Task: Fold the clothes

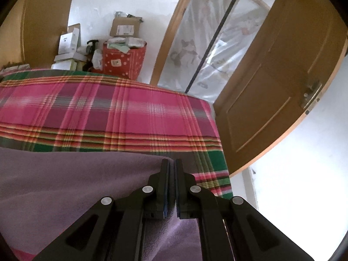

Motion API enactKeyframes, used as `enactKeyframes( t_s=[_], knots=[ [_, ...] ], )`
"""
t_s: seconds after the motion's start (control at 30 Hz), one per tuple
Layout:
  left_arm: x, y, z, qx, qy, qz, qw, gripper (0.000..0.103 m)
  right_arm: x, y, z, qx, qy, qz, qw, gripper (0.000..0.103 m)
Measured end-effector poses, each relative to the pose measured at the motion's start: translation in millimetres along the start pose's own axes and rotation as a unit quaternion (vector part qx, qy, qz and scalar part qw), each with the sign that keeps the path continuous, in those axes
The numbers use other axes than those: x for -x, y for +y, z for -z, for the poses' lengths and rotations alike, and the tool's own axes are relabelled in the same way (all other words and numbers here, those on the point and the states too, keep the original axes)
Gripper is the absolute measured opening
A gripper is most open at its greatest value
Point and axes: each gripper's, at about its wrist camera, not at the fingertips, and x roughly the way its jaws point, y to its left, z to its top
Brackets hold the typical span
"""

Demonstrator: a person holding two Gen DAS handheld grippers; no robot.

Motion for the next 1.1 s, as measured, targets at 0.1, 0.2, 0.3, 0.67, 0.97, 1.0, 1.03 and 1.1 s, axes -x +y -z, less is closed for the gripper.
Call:
enactKeyframes(
  t_s=[0.1,0.2,0.3,0.67,0.97,1.0,1.03,1.1],
  knots=[
    [3,-7,0,-0.006,-0.006,0.002,1.0,0.005,9,-18,1,-0.058,0.003,-0.039,0.998,0.011],
    [7,-14,1,-0.015,-0.013,0.004,0.9998,0.013,21,-33,7,-0.089,0.005,-0.062,0.994,0.019],
    [10,-22,1,-0.024,-0.02,0.004,0.9995,0.02,43,-36,22,-0.088,-0.015,-0.073,0.993,0.02],
    [-3,-11,-7,0.014,-0.017,0.015,0.9996,0.02,95,23,85,-0.065,0.004,-0.253,0.965,0.02],
    [-1,22,-13,0.095,-0.031,0.012,0.9949,0.02,73,70,98,-0.092,0.052,-0.34,0.934,0.035],
    [-2,24,-13,0.096,-0.031,0.011,0.9949,0.02,74,72,97,-0.096,0.051,-0.347,0.931,0.037],
    [-4,26,-14,0.099,-0.031,0.012,0.9945,0.02,72,74,96,-0.099,0.051,-0.354,0.929,0.041],
    [-6,34,-14,0.111,-0.029,0.015,0.9933,0.02,71,79,93,-0.1,0.052,-0.357,0.927,0.045]
  ],
)
